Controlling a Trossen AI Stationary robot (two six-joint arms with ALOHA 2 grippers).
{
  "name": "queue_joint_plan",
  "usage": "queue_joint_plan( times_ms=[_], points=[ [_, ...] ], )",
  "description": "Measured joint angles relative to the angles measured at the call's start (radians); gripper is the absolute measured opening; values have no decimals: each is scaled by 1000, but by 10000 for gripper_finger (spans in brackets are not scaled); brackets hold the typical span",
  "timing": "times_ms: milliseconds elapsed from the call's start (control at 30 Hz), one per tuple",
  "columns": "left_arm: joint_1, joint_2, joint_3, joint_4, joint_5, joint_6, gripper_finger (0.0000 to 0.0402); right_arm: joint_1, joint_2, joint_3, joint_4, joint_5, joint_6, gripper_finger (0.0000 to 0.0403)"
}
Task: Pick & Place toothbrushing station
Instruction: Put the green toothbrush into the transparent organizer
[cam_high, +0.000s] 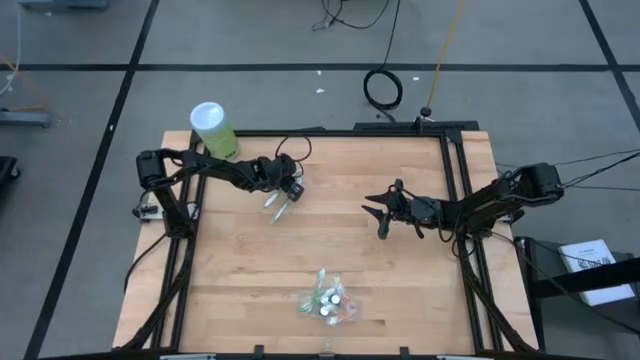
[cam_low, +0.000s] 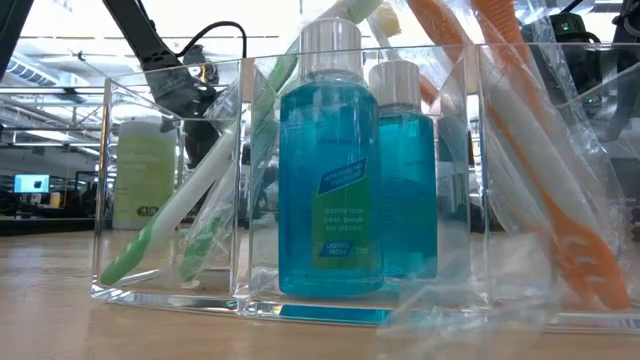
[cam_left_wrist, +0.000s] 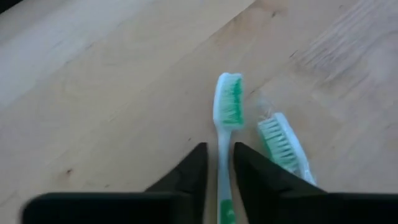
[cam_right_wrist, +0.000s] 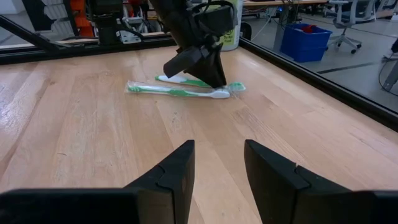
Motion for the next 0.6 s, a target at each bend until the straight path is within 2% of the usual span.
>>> queue_joint_plan(
  times_ms=[100, 167, 433, 600],
  points=[
    [6, 0, 0, -20, 11, -1, 29, 0, 0, 0, 0, 0, 0, 130],
    [10, 0, 0, -24, 11, -3, 12, 0, 0, 0, 0, 0, 0, 130],
    [14, -29, -2, -22, 22, -8, 7, 0, 0, 0, 0, 0, 0, 130],
    [-18, -133, -5, -28, 21, -2, 7, 0, 0, 0, 0, 0, 0, 130]
  ],
)
